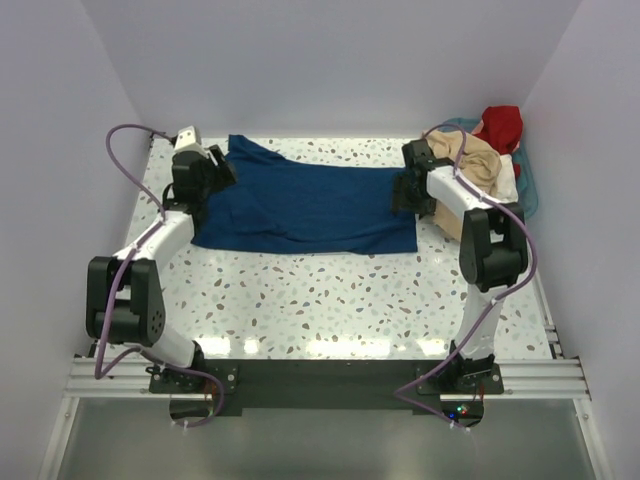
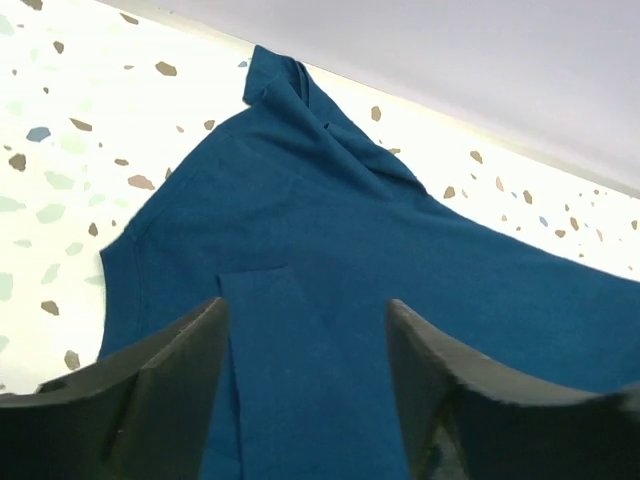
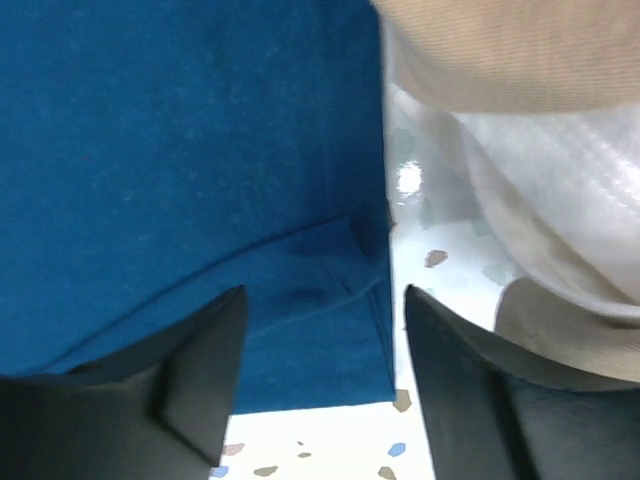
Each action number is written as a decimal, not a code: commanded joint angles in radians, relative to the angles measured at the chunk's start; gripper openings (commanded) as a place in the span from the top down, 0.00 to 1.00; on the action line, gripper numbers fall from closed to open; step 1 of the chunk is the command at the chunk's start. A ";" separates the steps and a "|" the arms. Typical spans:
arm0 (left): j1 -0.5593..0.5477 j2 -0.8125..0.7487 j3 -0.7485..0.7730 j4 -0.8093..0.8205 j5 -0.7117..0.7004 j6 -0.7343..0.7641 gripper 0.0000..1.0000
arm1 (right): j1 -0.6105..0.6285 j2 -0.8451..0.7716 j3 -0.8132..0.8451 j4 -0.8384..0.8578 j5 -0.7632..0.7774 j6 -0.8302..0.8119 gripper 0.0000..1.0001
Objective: Fold and stack the t-shirts
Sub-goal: Fold the tshirt
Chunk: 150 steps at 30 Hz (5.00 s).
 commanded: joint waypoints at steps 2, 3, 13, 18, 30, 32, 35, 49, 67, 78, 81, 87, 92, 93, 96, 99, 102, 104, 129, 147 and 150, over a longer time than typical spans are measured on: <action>0.008 -0.066 -0.002 0.015 -0.016 0.000 0.27 | -0.008 -0.130 -0.070 0.055 -0.067 -0.023 0.28; 0.008 -0.080 -0.019 0.015 -0.018 0.000 0.23 | -0.008 -0.150 -0.094 0.067 -0.077 -0.026 0.28; 0.017 -0.241 -0.303 0.019 0.030 -0.012 0.19 | -0.008 -0.376 -0.424 0.161 -0.123 -0.031 0.27; 0.040 -0.264 -0.396 0.019 0.031 -0.034 0.21 | -0.008 -0.388 -0.492 0.173 -0.126 -0.029 0.33; 0.178 -0.246 -0.464 0.079 0.162 -0.046 0.22 | -0.034 -0.358 -0.535 0.244 -0.127 -0.011 0.46; 0.182 -0.233 -0.459 0.079 0.169 -0.049 0.22 | -0.038 -0.358 -0.535 0.253 -0.138 -0.009 0.46; 0.191 -0.216 -0.465 0.087 0.175 -0.057 0.22 | -0.043 -0.335 -0.524 0.256 -0.143 -0.005 0.46; 0.195 -0.264 -0.551 0.176 0.136 -0.147 0.22 | -0.044 -0.260 -0.498 0.224 -0.124 0.001 0.84; 0.202 -0.128 -0.398 -0.065 -0.047 -0.281 0.32 | -0.043 -0.253 -0.489 0.066 -0.149 0.021 1.00; 0.211 0.032 -0.288 -0.165 -0.024 -0.282 0.61 | -0.043 -0.257 -0.420 -0.038 -0.086 0.029 1.00; 0.211 0.055 -0.283 -0.172 0.002 -0.284 0.74 | -0.044 -0.258 -0.406 -0.068 -0.092 0.029 1.00; 0.218 0.045 -0.284 -0.260 -0.032 -0.273 1.00 | -0.044 -0.292 -0.444 -0.092 -0.112 0.043 1.00; 0.243 -0.067 -0.304 -0.390 -0.098 -0.284 1.00 | -0.043 -0.327 -0.489 -0.134 -0.120 0.041 1.00; 0.248 -0.089 -0.312 -0.408 -0.120 -0.291 1.00 | -0.044 -0.336 -0.509 -0.143 -0.124 0.041 1.00; 0.252 -0.169 -0.341 -0.470 -0.150 -0.314 1.00 | -0.043 -0.367 -0.549 -0.160 -0.149 0.041 1.00; 0.257 -0.244 -0.378 -0.539 -0.167 -0.330 1.00 | -0.040 -0.398 -0.592 -0.172 -0.179 0.049 1.00; 0.263 -0.281 -0.399 -0.574 -0.174 -0.336 1.00 | -0.024 -0.414 -0.621 -0.181 -0.201 0.060 1.00; 0.268 -0.319 -0.422 -0.608 -0.182 -0.339 1.00 | 0.000 -0.430 -0.630 -0.187 -0.204 0.072 1.00; 0.278 -0.679 -0.430 -0.674 0.012 -0.196 0.35 | 0.058 -0.499 -0.509 -0.149 -0.176 0.096 0.41; 0.071 -0.535 -0.499 -0.593 0.062 -0.256 0.42 | 0.020 -0.375 -0.512 -0.003 -0.147 0.093 0.48; 0.071 -0.515 -0.501 -0.581 0.063 -0.247 0.44 | 0.019 -0.367 -0.515 0.011 -0.143 0.098 0.49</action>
